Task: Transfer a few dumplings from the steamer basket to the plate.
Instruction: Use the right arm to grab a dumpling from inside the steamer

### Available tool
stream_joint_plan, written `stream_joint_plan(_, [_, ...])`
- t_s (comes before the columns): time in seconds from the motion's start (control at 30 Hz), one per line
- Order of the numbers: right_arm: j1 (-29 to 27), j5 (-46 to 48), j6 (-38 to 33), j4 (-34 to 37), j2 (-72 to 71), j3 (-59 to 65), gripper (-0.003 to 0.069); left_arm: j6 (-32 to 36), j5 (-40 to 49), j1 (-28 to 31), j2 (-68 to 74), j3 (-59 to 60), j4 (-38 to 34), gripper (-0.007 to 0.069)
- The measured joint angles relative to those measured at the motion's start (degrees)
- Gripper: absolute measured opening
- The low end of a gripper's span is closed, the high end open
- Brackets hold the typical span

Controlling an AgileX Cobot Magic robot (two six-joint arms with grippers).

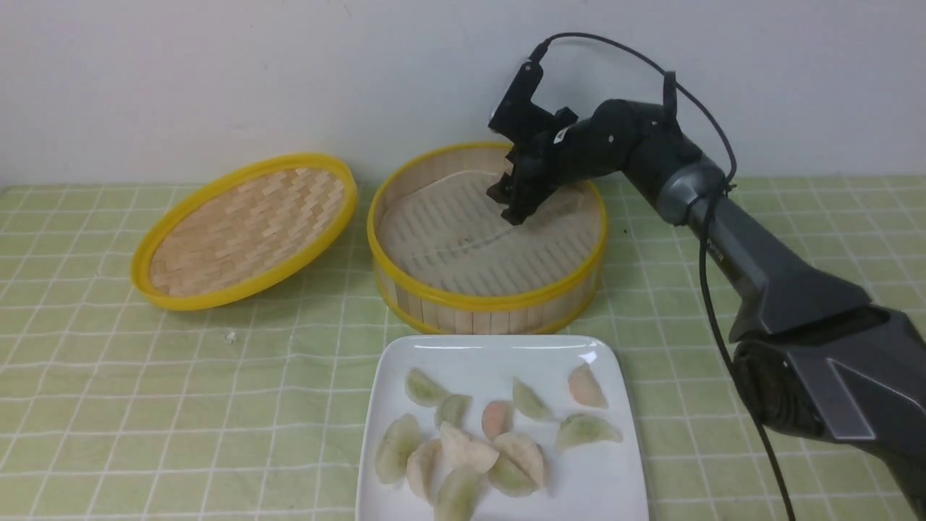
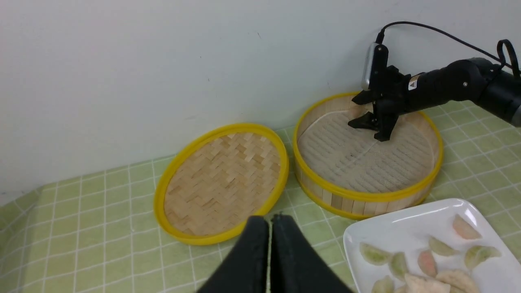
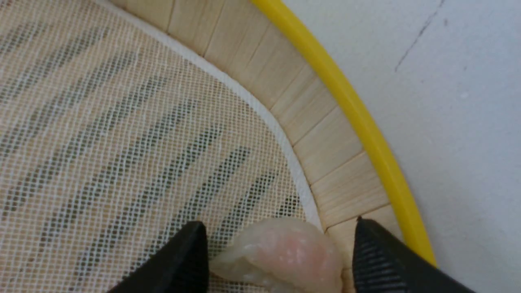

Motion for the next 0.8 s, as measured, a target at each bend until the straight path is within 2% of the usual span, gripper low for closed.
stream_joint_plan(0.1, [0.0,-0.34,0.26,0.18,0.2,-0.06,0.044,0.0,0.0,0.0,0.0,0.0,0.44,-0.0006])
stream_joint_plan(0.17, [0.0,-0.2,0.66,0.12,0.3,-0.06,0.0382,0.0,0.0,0.0,0.0,0.0,0.44,-0.0006])
stream_joint_plan(0.27, [0.09,-0.19,2.13,-2.78,0.25,-0.25,0.0191,0.0,0.0,0.0,0.0,0.0,0.61,-0.0006])
stream_joint_plan(0.3, [0.09,-0.22,4.42,-4.65,0.12,-0.36,0.0094,0.0,0.0,0.0,0.0,0.0,0.61,-0.0006])
stream_joint_plan(0.33, [0.09,0.4,6.77,-6.54,-0.08,-0.37,0.0053,0.0,0.0,0.0,0.0,0.0,0.61,-0.0006])
stream_joint_plan(0.37, [0.09,0.6,7.26,-6.89,-0.16,-0.37,0.0046,0.0,0.0,0.0,0.0,0.0,0.65,-0.0006])
stream_joint_plan(0.4, [0.09,3.14,11.4,-10.18,-0.54,-0.36,0.0012,0.0,0.0,0.0,0.0,0.0,0.65,-0.0006])
stream_joint_plan(0.47, [0.13,6.16,16.1,-12.49,-1.25,-0.36,-0.0006,0.0,0.0,0.0,0.0,0.0,0.65,-0.0006])
stream_joint_plan(0.57, [0.24,10.4,18.35,-13.47,-2.63,-0.09,-0.0012,0.0,0.0,0.0,0.0,0.0,0.75,-0.0006])
stream_joint_plan(0.7, [0.27,16.1,18.66,-11.77,-5.16,0.02,-0.0013,0.0,0.0,0.0,0.0,0.0,0.82,-0.0006])
stream_joint_plan(0.8, [0.27,16.11,17.53,-8.83,-6.42,0.02,-0.0015,0.0,0.0,0.0,0.0,0.0,0.82,-0.0006])
